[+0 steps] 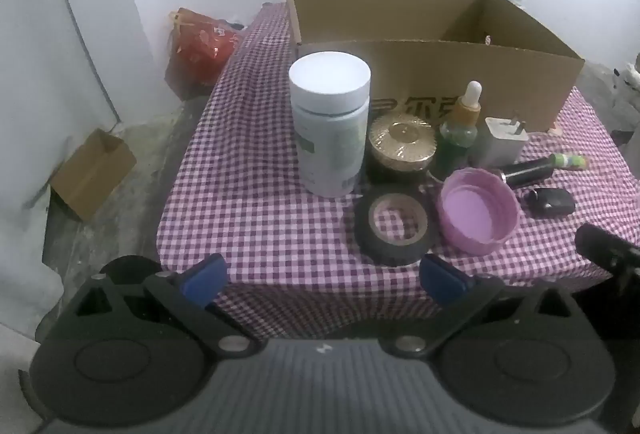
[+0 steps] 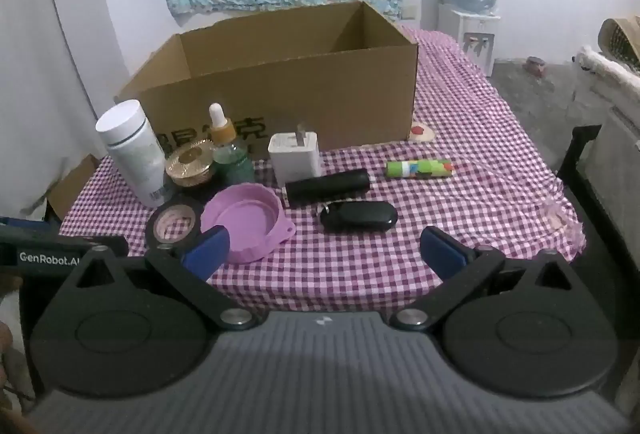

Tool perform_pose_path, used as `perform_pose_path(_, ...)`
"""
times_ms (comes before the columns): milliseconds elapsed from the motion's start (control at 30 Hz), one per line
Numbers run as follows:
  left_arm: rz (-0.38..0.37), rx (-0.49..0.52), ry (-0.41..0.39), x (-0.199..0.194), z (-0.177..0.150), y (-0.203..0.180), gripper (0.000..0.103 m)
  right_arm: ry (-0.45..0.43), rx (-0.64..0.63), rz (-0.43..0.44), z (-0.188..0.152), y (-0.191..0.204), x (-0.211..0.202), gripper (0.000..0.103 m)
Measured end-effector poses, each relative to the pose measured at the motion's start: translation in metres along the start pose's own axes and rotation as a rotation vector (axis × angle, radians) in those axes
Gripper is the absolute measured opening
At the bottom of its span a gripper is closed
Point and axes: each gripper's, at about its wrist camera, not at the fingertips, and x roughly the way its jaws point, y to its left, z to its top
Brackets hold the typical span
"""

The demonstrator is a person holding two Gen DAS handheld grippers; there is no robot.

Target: Organize rigid objects

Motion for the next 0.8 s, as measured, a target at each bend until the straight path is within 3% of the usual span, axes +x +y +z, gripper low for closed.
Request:
perform_pose_path(300,0.015,-0.025,-0.003,-0.004,0.000,0.003,0.103,0.037,-0.014,-0.004,0.003,0.004,-0.005,0.102)
perform_pose_path(367,0.022,-0.021,-0.007,-0.004,-0.001,0.001,0.103,-0.013,-0.023,0.035,0.002,0.004,-0.011,0.102)
perform_pose_path(800,0.024,-0.036,0.000,-0.002,-0.002,0.005,0.103,0.003,-0.039,0.054,0.003,0.008,-0.007,0.102)
